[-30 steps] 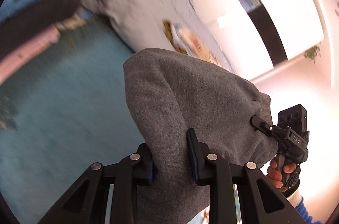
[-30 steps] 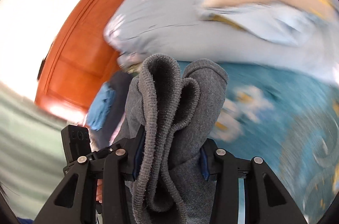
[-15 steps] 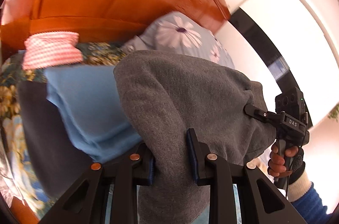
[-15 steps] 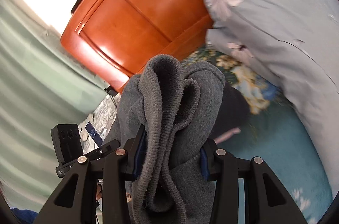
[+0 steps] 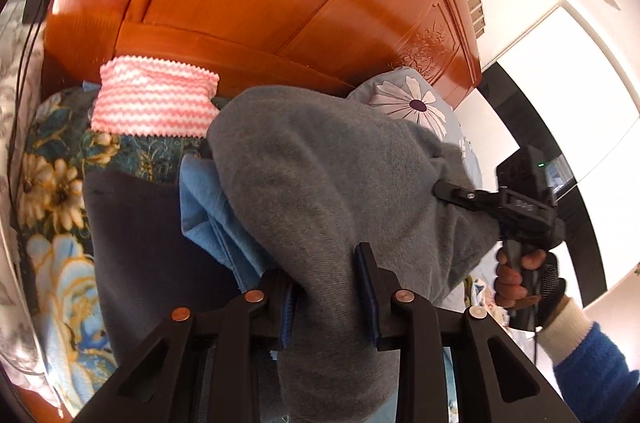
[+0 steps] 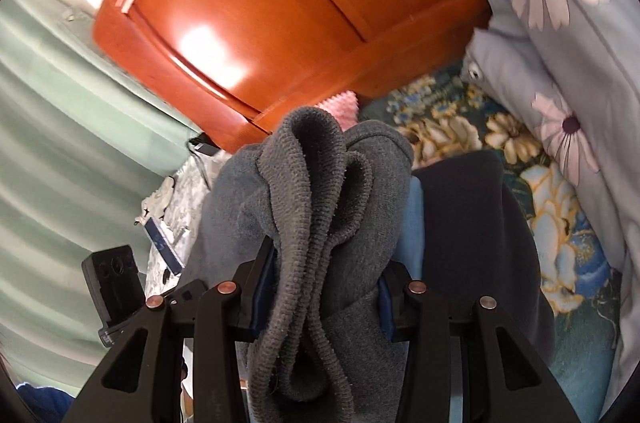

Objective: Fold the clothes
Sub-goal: 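Lift the grey bundle with both tools and carry it toward the bed, then lower the bundle onto the clothes stack and open both tools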

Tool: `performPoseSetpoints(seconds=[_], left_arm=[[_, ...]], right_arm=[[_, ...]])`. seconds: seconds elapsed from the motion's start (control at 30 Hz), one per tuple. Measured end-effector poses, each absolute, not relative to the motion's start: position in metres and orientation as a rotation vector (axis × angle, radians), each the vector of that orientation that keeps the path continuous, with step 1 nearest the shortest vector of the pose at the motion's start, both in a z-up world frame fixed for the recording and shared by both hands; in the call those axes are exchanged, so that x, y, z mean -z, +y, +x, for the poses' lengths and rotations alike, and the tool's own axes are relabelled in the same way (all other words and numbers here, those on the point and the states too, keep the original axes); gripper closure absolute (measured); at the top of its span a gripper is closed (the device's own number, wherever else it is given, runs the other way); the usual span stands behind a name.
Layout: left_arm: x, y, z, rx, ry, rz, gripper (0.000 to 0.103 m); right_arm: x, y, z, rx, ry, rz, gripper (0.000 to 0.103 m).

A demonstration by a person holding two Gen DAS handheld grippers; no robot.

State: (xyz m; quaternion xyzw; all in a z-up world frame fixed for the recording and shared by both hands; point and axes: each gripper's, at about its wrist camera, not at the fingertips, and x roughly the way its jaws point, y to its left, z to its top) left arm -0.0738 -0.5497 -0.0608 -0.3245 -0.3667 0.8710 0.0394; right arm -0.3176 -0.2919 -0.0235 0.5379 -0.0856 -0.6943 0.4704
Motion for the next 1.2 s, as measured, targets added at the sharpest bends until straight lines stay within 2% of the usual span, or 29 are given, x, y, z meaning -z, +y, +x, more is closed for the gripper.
performPoseSetpoints(seconds=[0.13, 0.27, 0.37, 0.5, 0.63, 0.73, 0.93, 1.17, 1.2], left_arm=[[0.071, -0.548, -0.073, -2.671, -1.127, -0.993, 0.063], [0.071, -0.549, -0.068, -2.652, -1.162, -0.995, 0.062], [0.056, -0.547, -0.064, -2.694, -1.108, -1.011, 0.061], [0.037, -0.553, -0.052, -2.779, -1.071, -1.049, 0.052], [0.015, -0.559, -0.048, -2.859, -1.052, -1.044, 0.051], [-0.008, -0.548, -0.066, -2.883, -0.934, -1.043, 0.048], [-0.032, -0.520, -0.121, -2.888, -0.696, -1.101, 0.047], [0.004, -0.518, -0.140, -2.881, -0.574, -1.274, 0.047], [0.010, -0.519, -0.140, -2.879, -0.568, -1.286, 0.047]], right_arm=[[0.055, -0.289, -0.333, 1.686, -0.264, 1.363, 0.054], [0.068, -0.287, -0.338, 1.688, -0.294, 1.380, 0.051], [0.059, -0.290, -0.336, 1.705, -0.248, 1.379, 0.050], [0.039, -0.289, -0.334, 1.747, -0.175, 1.392, 0.046], [0.020, -0.275, -0.331, 1.842, -0.153, 1.372, 0.046], [0.001, -0.259, -0.328, 1.938, -0.182, 1.335, 0.046], [-0.029, -0.273, -0.288, 2.010, 0.061, 1.217, 0.046], [-0.013, -0.304, -0.238, 1.981, 0.397, 1.077, 0.046], [-0.009, -0.303, -0.240, 1.991, 0.397, 1.081, 0.046]])
